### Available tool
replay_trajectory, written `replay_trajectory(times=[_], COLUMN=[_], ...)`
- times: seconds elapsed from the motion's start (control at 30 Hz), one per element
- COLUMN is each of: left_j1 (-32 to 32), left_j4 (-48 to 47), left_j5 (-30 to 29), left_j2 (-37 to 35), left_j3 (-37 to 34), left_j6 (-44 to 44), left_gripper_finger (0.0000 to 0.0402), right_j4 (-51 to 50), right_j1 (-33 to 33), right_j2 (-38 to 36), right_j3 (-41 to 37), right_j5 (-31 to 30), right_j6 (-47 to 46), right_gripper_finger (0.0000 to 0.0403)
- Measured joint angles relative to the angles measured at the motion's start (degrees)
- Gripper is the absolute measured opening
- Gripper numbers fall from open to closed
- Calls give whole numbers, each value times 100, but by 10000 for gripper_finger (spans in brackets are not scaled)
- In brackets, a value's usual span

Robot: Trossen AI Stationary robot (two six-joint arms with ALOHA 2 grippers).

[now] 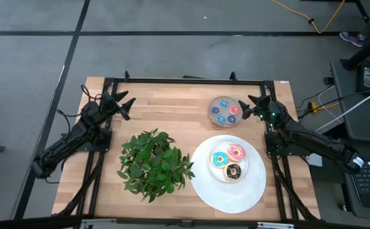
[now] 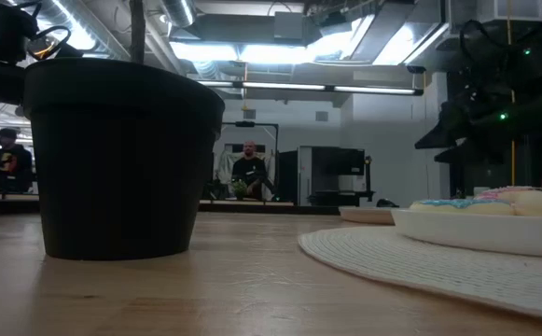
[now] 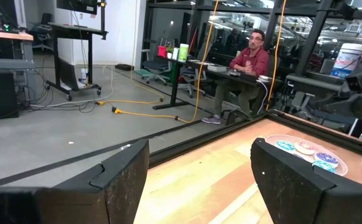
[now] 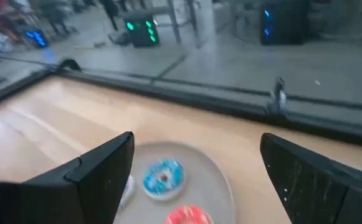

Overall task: Pick & Place donuts
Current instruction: Return to Home Position

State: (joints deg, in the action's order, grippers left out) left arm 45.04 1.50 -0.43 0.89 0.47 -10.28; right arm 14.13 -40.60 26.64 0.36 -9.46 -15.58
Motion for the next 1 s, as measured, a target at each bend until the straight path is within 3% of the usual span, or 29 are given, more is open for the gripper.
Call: replay_trajectory(times=[0.27, 1.0], left_j1=[1, 2], left_j4=[0, -1], left_j5=[0, 0], left_j2=[0, 0], left_j3=[2, 1], left_j6=[1, 2], left_gripper_finger=[270, 270], right_j4=[-1120, -1144], right_j1=[0, 0], right_j2=[-296, -1739], right_j3=[0, 2], right_j5=[-108, 121], right_j6=[-65, -38], right_gripper_finger=[349, 349])
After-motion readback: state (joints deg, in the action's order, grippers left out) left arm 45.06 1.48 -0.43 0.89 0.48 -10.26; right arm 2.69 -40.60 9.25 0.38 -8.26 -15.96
